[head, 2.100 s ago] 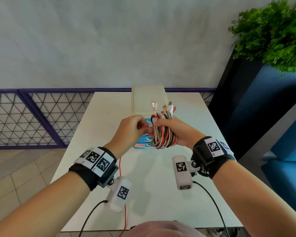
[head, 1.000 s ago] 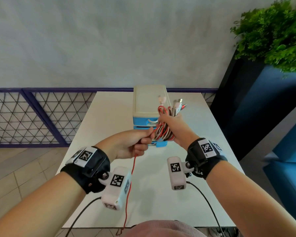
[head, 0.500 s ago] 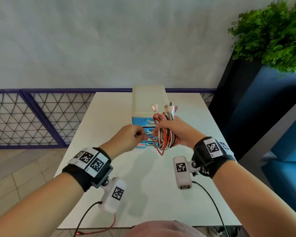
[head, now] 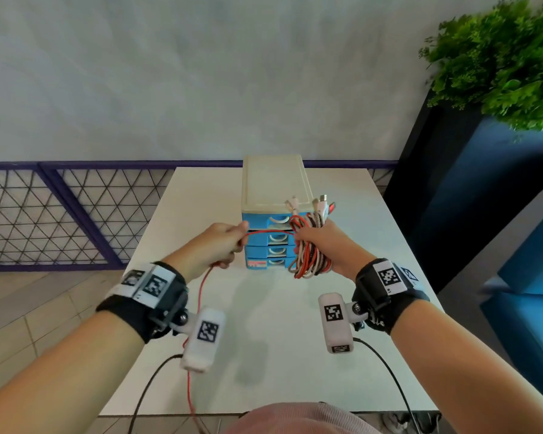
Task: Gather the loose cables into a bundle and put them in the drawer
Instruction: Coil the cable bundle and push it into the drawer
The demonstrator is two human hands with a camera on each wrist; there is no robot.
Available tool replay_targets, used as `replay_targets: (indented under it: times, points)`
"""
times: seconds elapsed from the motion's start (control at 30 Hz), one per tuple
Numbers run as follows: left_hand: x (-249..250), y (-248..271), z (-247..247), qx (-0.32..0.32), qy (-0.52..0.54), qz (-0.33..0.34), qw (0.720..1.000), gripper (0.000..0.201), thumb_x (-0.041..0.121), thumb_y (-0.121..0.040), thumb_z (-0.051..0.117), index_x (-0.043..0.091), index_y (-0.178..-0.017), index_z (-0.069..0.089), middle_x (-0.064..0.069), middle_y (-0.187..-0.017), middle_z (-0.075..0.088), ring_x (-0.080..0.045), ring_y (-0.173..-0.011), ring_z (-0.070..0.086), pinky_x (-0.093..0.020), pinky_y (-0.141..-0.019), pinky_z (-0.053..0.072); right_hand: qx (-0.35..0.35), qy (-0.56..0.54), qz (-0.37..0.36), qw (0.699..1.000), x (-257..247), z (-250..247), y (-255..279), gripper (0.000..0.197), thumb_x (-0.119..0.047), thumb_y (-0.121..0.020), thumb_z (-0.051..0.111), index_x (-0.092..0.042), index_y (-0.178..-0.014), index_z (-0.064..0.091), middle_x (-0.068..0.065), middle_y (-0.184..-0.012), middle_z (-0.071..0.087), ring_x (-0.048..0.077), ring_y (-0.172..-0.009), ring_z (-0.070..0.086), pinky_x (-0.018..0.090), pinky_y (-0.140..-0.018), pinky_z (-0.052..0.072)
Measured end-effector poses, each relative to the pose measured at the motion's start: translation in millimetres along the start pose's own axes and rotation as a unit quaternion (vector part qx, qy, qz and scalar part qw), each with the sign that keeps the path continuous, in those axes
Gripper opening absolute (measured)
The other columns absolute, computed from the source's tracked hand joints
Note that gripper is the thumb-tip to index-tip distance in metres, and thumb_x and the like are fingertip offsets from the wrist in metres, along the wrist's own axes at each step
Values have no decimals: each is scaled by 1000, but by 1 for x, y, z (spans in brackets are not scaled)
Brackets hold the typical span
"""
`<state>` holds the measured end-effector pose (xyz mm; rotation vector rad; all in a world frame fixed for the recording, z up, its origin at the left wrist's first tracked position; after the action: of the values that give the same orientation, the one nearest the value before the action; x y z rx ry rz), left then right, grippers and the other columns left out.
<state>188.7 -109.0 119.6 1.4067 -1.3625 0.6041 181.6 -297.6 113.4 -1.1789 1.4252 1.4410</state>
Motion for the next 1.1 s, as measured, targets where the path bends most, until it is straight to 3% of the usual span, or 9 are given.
replay_targets:
  times: [0.17, 0.27, 0.37, 0.47, 0.63, 0.77, 0.87, 0.97, 1.1]
  points:
    - [-5, 14, 33, -123, 315, -118, 934, 24, 19, -100, 41, 15, -87, 61, 7, -60, 56, -4, -47, 53, -16, -46, 51, 3, -58, -44, 997, -2, 1, -4, 18, -28, -91, 65, -12, -98, 62, -3, -67, 65, 11, -63, 66, 27, -62, 56]
    - [10, 19, 54, -143, 319, -118, 930, 18, 18, -96, 50, 12, -87, 65, 5, -63, 66, -4, -53, 64, -16, -52, 55, -40, -80, -47, 995, -1, 24, -5, 30, -42, -90, 62, -12, -91, 62, 1, -73, 65, 14, -67, 67, 30, -67, 55]
    - [15, 22, 68, -148, 301, -132, 933, 13, 18, -91, 60, 8, -84, 65, 0, -63, 70, -7, -55, 68, -16, -51, 56, -137, -135, 2, 981, 1, 49, 1, 59, -59, -83, 57, -9, -113, 64, 11, -87, 70, 23, -77, 70, 34, -69, 57]
    - [15, 22, 70, -139, 257, -135, 947, 11, 18, -88, 64, 9, -82, 64, 0, -60, 69, -5, -49, 65, -15, -46, 54, -199, -148, 11, 969, -2, 58, 8, 54, -48, -86, 62, -5, -119, 60, 14, -90, 69, 22, -76, 70, 33, -66, 58]
    - [12, 23, 77, -183, 191, -94, 960, 23, 35, -95, 51, 19, -78, 51, 9, -52, 43, -1, -34, 25, -12, -32, 18, -34, -146, -27, 988, -4, 20, -9, 7, -4, -86, 60, -7, -91, 56, 12, -70, 58, 21, -57, 62, 29, -55, 55]
    - [-10, 35, 83, -268, 191, -122, 936, 31, 38, -100, 38, 21, -75, 48, 10, -53, 29, -2, -37, 18, -16, -35, 11, 110, -246, -18, 963, -1, -31, -21, 12, -9, -90, 58, -7, -100, 52, 12, -78, 58, 17, -55, 64, 24, -47, 52]
    - [-42, 46, 82, -323, 76, -145, 932, 29, 31, -101, 38, 21, -77, 51, 9, -57, 34, -5, -43, 20, -16, -40, 17, 99, -289, 14, 952, 3, -47, -24, 15, -19, -90, 61, -8, -98, 54, 8, -80, 62, 15, -63, 68, 27, -53, 56]
    - [-52, 29, 68, -273, -91, -85, 954, 23, 26, -99, 46, 19, -82, 59, 5, -67, 47, -8, -51, 31, -19, -49, 28, 1, -251, 41, 967, -2, -31, -17, 12, -18, -90, 61, -7, -95, 58, 8, -79, 66, 20, -72, 71, 41, -74, 61]
    - [2, 0, 38, -45, -221, 111, 968, 18, 17, -91, 57, 22, -77, 65, 8, -71, 63, -6, -67, 55, -21, -64, 41, -118, -91, 61, 987, -5, 11, 0, 9, -6, -91, 56, 1, -97, 59, 18, -87, 66, 23, -70, 70, 39, -69, 61]
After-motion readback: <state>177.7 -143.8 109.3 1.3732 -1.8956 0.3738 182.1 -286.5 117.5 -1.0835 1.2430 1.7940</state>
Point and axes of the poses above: each hand's wrist, its own y-axis away from the middle knuckle, its own z-axis out of the palm, x = y × z, the point moved 10 cm from there along -y, towards the middle knuckle
